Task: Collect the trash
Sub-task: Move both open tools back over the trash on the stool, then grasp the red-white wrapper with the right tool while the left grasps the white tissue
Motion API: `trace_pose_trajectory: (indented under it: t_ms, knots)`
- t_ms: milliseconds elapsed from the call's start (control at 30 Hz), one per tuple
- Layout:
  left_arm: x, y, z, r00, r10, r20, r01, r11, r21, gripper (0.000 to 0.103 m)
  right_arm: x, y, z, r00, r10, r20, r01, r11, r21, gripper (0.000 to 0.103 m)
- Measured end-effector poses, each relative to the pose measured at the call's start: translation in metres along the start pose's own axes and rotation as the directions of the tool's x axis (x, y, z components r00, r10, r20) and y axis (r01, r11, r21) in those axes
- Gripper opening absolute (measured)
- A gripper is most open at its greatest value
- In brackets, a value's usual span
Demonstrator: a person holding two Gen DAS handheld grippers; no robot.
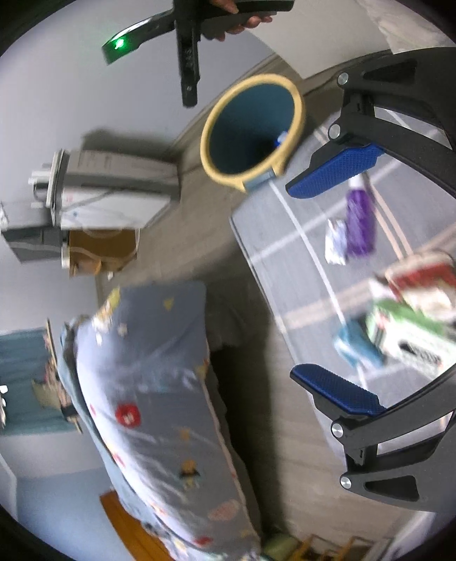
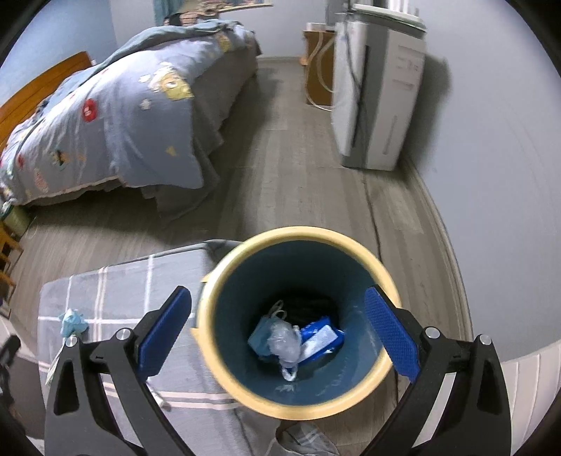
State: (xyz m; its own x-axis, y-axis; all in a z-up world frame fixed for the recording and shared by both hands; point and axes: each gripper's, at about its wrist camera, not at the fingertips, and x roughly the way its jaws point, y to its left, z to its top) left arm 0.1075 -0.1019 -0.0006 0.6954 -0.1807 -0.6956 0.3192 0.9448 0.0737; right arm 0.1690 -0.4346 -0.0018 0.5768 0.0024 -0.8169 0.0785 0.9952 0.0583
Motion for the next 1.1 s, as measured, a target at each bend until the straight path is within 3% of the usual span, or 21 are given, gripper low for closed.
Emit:
trace_pose_trajectory:
  t_ms: [133, 400, 767, 1100]
  knots:
    - [-0.015, 0.034, -0.017, 0.998, 0.059, -0.014, -0.06, 0.997, -0.05, 0.095, -0.003, 0.024, -0.001, 1.0, 0.02, 0.006, -0.02, 0.998, -0.059, 0.097]
    - [-0.02, 0.071, -0.056, 0.994, 0.084, -0.068, -0.093, 0.984, -0.151, 0.096, -0.004, 0.069, -0.013, 0.999, 0.046, -0.022, -0.049, 0.987, -0.155, 0.097]
    - [-0.002, 0.088, -0.094, 0.987, 0.057, -0.154, -0.076, 0.99, -0.122, 0.096, -0.002, 0.131, -0.04, 0.993, 0.079, -0.09, -0.098, 0.966, -0.239, 0.097]
    - [-0.017, 0.105, -0.114, 0.988, 0.039, -0.149, -0.065, 0.983, -0.174, 0.095, 0.003, 0.195, -0.072, 0.979, 0.116, -0.171, -0.156, 0.956, -0.249, 0.097]
